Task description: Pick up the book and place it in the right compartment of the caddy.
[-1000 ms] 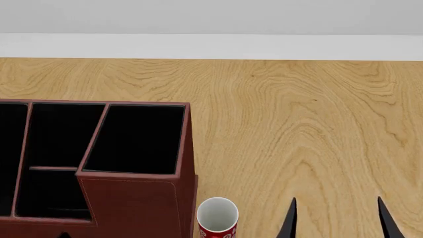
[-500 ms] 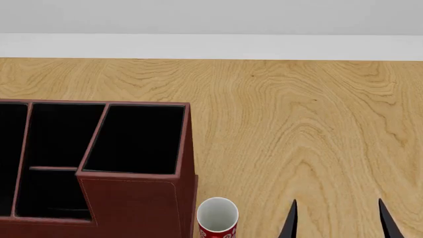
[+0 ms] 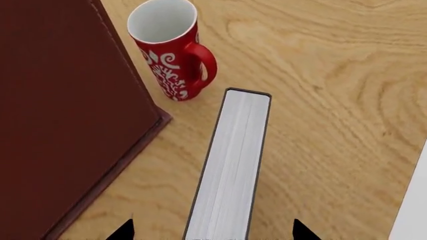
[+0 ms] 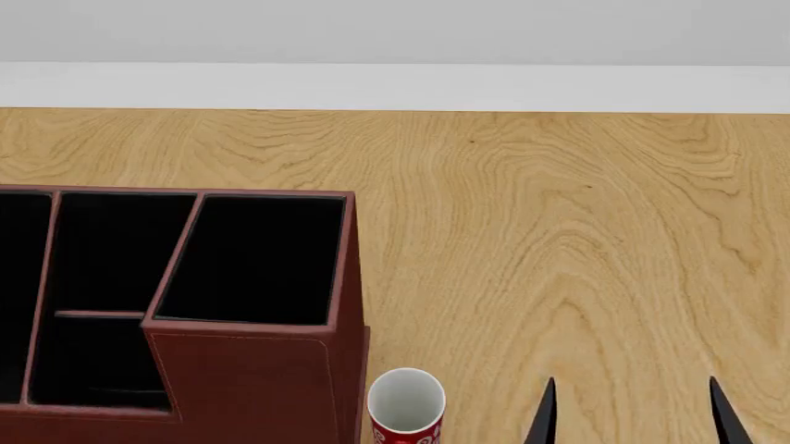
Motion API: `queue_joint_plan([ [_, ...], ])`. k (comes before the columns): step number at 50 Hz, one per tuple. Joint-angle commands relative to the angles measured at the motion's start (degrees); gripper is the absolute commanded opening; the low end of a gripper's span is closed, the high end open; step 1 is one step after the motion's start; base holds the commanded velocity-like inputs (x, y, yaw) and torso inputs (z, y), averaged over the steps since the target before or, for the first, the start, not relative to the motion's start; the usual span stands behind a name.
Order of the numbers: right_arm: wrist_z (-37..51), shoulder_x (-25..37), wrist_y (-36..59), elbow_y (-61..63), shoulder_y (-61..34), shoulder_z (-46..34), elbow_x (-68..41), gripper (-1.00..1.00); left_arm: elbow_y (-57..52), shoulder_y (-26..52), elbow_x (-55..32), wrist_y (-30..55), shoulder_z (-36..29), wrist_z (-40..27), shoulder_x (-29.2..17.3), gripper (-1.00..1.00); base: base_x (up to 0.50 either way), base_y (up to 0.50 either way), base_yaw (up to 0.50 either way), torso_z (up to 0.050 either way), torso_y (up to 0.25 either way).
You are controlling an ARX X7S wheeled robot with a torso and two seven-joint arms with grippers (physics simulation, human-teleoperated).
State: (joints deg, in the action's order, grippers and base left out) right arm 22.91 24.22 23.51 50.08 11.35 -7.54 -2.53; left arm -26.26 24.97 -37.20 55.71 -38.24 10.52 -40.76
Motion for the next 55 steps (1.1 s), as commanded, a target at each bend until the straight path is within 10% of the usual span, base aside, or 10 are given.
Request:
queue_joint_plan([
  [1,0.3,0.2,-0.1,0.2,0.5,0.2,-0.1,1.0,1.0,0.1,0.2,0.3,-0.4,-0.3,0.4,1.0,0.0,0.0,0.0,0.0,0.0],
  [8,0.4,0.2,-0.3,0.1,0.5,0.0,-0.2,1.0,1.7,0.2,0.1,0.5,-0.1,-0.9,0.8,1.0,0.0,0.0,0.0,0.0,0.0],
  [9,0.4,0.2,-0.4,0.0,0.5,-0.1,-0.1,1.0,1.6,0.1,0.1,0.3,0.0,-1.1,0.8,-1.0,0.0,0.0,0.0,0.0,0.0],
  [35,0.5,0.1,-0.4,-0.3,-0.3,-0.8,-0.5,1.0,-0.6,0.7,-0.8,-0.7,2.8,-3.2,0.7,-1.0,0.0,0.0,0.0,0.0,0.0],
  [55,0.0,-0.3,-3.8,-5.0,-2.9,-0.5,-1.8,1.0,-14.6,23.9,-13.1,15.7,22.2,-19.6,4.7,-1.0,0.0,0.0,0.0,0.0,0.0],
])
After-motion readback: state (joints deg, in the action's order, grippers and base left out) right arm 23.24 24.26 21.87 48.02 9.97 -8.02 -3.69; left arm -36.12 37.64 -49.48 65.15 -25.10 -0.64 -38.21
